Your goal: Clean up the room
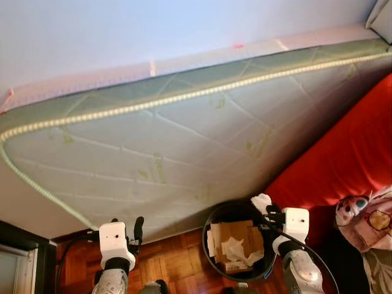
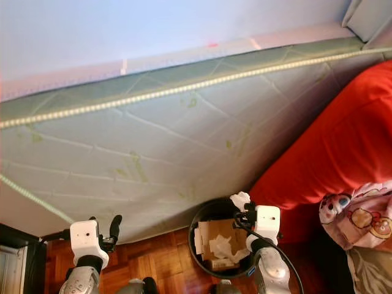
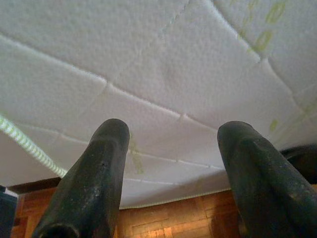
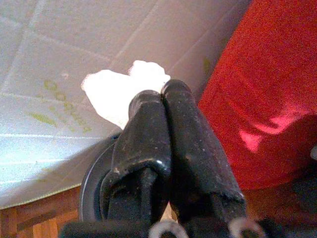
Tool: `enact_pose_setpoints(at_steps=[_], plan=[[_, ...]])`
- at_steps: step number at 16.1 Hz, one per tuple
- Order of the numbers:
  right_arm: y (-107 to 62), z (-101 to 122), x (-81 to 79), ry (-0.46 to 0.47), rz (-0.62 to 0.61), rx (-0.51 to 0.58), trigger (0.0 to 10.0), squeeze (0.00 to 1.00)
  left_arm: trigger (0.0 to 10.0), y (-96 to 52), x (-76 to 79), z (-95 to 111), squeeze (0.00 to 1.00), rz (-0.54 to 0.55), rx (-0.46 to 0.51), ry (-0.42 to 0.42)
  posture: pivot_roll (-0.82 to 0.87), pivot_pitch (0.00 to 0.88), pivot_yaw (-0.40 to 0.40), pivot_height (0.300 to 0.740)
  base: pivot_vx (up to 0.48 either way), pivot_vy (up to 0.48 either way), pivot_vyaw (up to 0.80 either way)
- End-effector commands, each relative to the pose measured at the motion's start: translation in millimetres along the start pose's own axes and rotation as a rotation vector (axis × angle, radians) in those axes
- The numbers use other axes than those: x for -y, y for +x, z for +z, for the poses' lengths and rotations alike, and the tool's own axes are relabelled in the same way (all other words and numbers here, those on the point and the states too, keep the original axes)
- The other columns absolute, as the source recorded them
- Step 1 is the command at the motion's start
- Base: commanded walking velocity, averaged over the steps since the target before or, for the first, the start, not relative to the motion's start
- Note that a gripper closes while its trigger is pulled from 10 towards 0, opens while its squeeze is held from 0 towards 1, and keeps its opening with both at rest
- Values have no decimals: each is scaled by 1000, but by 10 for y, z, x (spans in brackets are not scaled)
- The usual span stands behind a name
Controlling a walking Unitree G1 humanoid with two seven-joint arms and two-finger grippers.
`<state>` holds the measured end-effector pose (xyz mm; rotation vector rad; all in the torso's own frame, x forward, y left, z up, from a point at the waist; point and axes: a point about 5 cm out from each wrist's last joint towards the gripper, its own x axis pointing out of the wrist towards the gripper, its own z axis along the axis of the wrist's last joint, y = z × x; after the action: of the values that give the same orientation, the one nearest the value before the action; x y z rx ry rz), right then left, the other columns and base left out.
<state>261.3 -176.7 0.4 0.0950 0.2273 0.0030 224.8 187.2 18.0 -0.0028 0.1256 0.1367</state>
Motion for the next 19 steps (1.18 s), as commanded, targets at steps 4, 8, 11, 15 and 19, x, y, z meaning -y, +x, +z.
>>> enact_pose_setpoints(at_steps=[4, 8, 11, 15, 19], plan=[[-46, -63, 21, 7, -11, -22, 10000, 0, 10000, -50, -30, -71, 0, -1, -41, 18, -71, 200, 4, 670, 0, 0, 0], [-21, -70, 44, -3, -24, -43, 10000, 0, 10000, -37, -37, -54, 0, 4, -42, 21, -59, 224, 2, 670, 0, 0, 0], [10, -89, 22, 1, -22, -79, 10000, 0, 10000, -38, -63, -55, 0, 11, -43, 24, -56, 233, 3, 657, 0, 0, 0], [23, -97, 11, -8, -22, -79, 10000, 0, 10000, -31, -66, -63, 0, 10, -56, 28, -47, 247, 6, 647, 0, 0, 0], [58, -140, -34, -5, -11, -133, 10000, 0, 10000, -45, -85, -50, 0, 13, -53, 34, -38, 258, 11, 647, 0, 0, 0]])
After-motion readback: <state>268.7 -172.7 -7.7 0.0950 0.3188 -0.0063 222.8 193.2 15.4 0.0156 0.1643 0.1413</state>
